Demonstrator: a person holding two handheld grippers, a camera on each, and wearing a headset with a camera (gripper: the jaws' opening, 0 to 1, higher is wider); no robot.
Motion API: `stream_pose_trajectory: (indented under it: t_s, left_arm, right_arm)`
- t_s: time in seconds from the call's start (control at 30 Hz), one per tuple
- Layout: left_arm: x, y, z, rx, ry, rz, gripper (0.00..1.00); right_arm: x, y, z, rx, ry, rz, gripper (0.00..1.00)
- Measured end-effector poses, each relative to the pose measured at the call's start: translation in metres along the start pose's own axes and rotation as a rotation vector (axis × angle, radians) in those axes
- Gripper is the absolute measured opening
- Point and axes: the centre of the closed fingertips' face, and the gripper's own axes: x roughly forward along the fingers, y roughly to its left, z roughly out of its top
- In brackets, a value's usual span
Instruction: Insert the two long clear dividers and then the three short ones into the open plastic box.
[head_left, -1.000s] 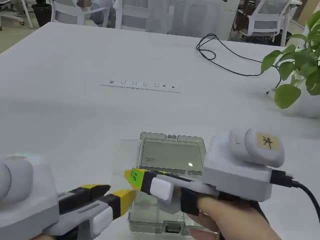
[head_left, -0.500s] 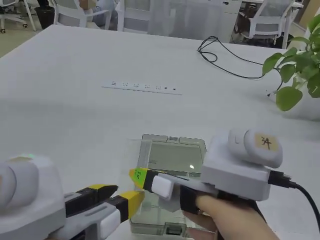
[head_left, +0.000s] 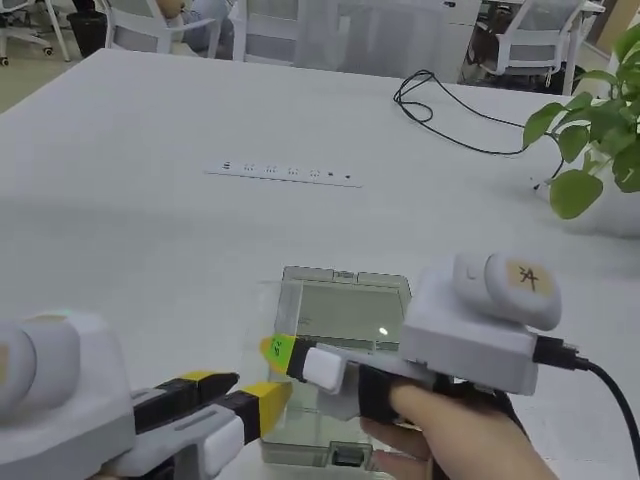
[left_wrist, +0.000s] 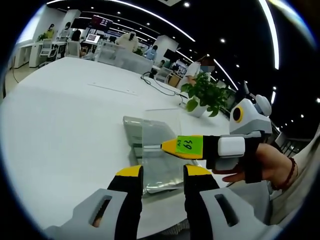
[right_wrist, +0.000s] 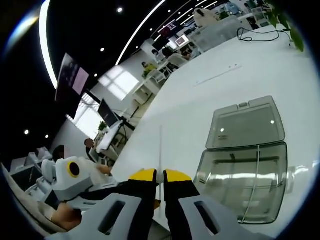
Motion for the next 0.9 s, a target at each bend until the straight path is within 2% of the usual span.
stream_pose_trajectory:
  t_s: [0.1,0.2,0.3,0.37,0.43,0.57,0.67,0.8,0.9]
  left_arm:
    - [0.001,-0.001,-0.001,-0.015,0.004,-0.010,0.30]
    - [0.001,-0.002,-0.001,0.001,0.001,-0.025,0.32]
    - [0.001,-0.005,-0.003,0.019,0.011,-0.039,0.38]
    - [0.000,-0.006,-0.005,0.065,0.022,-0.045,0.43]
    - [-0.002,-0.006,-0.007,0.139,0.033,-0.045,0.46]
    - [-0.003,-0.005,-0.009,0.275,0.038,-0.030,0.52]
    - [-0.002,-0.006,-0.009,0.330,0.038,-0.030,0.58]
    - [0.000,-0.008,-0.008,0.413,0.029,-0.034,0.68]
    - [0.002,-0.008,-0.007,0.445,0.022,-0.043,0.75]
  right_arm:
    - [0.000,-0.001,0.000,-0.014,0.003,-0.009,0.06]
    - [-0.001,-0.001,0.001,-0.012,0.000,-0.011,0.06]
    - [-0.003,-0.003,0.006,0.006,-0.010,-0.020,0.06]
    - [-0.004,-0.005,0.010,0.008,-0.008,-0.037,0.06]
    - [-0.008,-0.013,0.008,-0.025,0.026,-0.091,0.06]
    - [-0.010,-0.017,0.010,-0.018,0.054,-0.129,0.06]
    - [-0.015,-0.027,0.006,-0.007,0.114,-0.201,0.06]
    - [-0.018,-0.032,0.005,0.073,0.157,-0.221,0.06]
    - [-0.022,-0.039,0.005,0.092,0.192,-0.257,0.06]
